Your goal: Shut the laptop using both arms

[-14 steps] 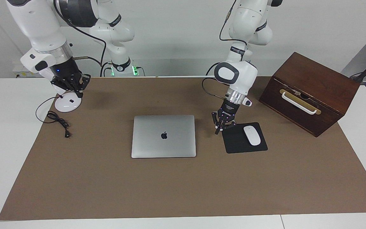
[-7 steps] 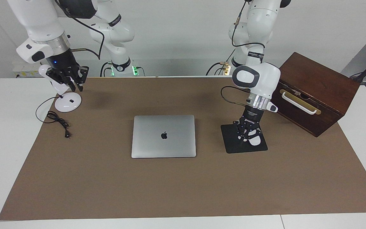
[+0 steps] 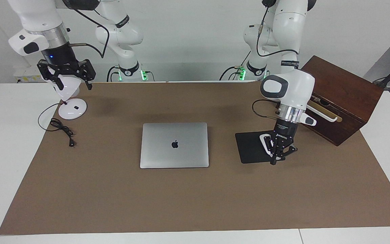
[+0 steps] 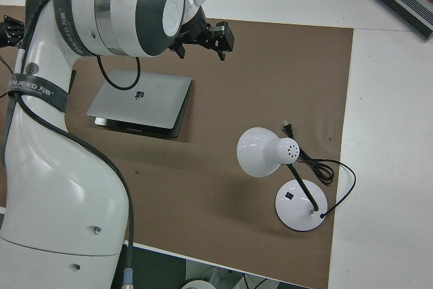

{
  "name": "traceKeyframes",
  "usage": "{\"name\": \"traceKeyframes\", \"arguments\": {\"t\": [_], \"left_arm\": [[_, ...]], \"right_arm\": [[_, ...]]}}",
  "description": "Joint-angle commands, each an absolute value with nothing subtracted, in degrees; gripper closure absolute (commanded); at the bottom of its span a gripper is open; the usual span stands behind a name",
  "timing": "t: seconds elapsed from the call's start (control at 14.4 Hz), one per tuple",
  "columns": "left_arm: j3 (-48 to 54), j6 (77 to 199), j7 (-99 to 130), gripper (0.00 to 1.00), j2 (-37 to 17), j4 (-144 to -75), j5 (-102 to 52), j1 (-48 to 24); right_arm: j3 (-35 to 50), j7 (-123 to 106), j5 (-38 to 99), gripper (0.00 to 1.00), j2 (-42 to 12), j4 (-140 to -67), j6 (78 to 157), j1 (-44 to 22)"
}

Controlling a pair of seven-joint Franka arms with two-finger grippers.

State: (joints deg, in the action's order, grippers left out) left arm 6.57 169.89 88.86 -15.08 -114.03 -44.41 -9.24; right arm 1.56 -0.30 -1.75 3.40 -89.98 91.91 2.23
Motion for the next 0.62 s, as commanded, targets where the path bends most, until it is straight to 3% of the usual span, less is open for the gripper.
{"name": "traceKeyframes", "arguments": {"t": [0.0,0.28,0.55], "left_arm": [[6.8,162.8,86.0,1.0,-16.3,-109.8,-34.7,-5.4],[6.6,151.5,79.1,1.0,-16.3,-105.1,-24.8,-1.2],[5.9,132.7,72.5,1.0,-14.3,-99.8,-11.4,1.5]], "right_arm": [[3.1,2.7,-1.8,0.0,3.5,-89.3,88.6,3.7],[3.5,2.6,-1.8,0.0,4.0,-89.3,84.7,3.7],[3.4,2.4,-1.8,0.0,4.2,-89.4,82.9,3.8]]}}
